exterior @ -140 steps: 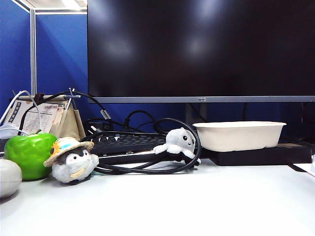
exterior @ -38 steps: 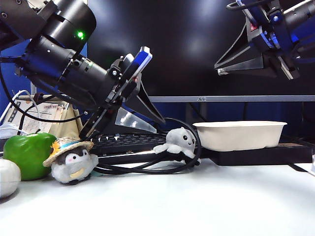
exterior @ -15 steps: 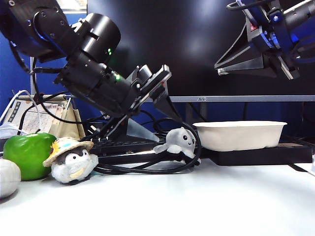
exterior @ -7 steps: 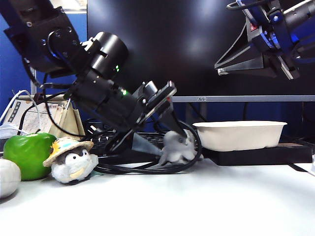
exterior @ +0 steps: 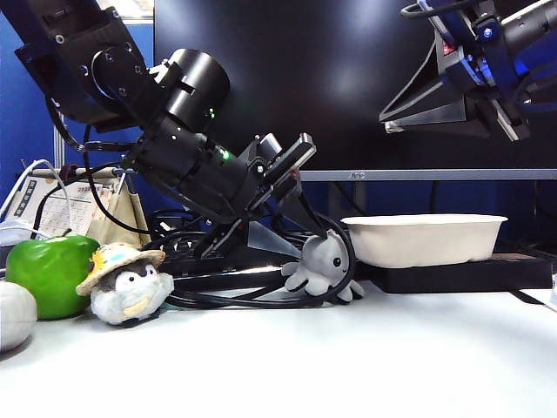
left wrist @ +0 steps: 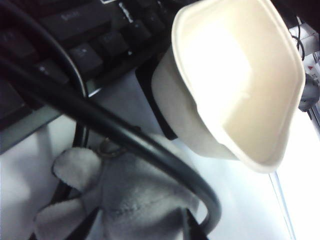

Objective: Identity fluffy octopus among items on the table, put them into the paper lunch box.

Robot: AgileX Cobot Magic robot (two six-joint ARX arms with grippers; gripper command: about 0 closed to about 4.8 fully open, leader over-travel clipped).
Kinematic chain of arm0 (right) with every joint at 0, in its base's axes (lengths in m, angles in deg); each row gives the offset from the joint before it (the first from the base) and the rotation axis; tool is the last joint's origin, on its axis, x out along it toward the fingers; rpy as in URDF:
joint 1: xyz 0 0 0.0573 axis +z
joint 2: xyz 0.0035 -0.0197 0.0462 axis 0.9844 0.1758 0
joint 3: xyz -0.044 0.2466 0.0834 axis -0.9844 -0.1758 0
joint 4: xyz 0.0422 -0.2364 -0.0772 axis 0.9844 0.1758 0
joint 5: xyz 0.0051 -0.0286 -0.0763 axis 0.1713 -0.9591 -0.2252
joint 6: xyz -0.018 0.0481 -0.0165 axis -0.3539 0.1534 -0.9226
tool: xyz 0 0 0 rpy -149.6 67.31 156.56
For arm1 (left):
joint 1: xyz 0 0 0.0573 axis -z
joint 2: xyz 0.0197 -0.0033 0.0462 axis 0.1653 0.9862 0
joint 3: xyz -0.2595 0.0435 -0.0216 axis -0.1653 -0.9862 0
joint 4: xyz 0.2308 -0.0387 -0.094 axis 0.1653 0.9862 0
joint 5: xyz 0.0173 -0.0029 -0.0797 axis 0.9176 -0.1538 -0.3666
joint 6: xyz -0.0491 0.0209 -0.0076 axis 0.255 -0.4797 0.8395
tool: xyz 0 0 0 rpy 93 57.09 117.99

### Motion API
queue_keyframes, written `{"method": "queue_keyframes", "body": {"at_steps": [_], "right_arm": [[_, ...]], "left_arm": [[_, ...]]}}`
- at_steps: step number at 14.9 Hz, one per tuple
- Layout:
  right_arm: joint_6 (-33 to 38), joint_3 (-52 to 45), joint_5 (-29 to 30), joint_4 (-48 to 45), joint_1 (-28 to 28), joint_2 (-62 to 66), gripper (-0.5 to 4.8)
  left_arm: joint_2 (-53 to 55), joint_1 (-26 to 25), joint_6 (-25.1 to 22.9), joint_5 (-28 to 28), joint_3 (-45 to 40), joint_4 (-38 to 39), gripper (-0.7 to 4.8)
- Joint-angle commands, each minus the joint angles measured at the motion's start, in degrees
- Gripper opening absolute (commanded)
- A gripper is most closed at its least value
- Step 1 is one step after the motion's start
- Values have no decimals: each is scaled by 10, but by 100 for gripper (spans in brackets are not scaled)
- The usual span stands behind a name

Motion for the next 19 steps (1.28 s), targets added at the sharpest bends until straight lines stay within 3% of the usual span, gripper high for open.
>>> {"method": "queue_keyframes", "body": {"at_steps": [1, 3, 5, 7, 11, 15, 19], "right_arm": [[-2, 2, 1, -9, 0, -2, 54], [-2, 2, 1, -9, 0, -2, 54], [-2, 2, 1, -9, 0, -2, 54], [-2, 2, 1, -9, 0, -2, 54], [-2, 2, 1, -9, 0, -2, 54], [-2, 2, 2, -8, 0, -2, 54], [-2, 2, 1, -5, 0, -2, 54]], "left_arm": [[10, 0, -2, -1, 0, 6, 203], [21, 0, -2, -2, 0, 10, 84], [22, 0, -2, -3, 0, 9, 77], [22, 0, -2, -7, 0, 8, -6], [21, 0, 0, -36, 0, 8, -6], [15, 0, 9, -19, 0, 51, -6], [-38, -1, -78, 56, 0, 147, -6]]}}
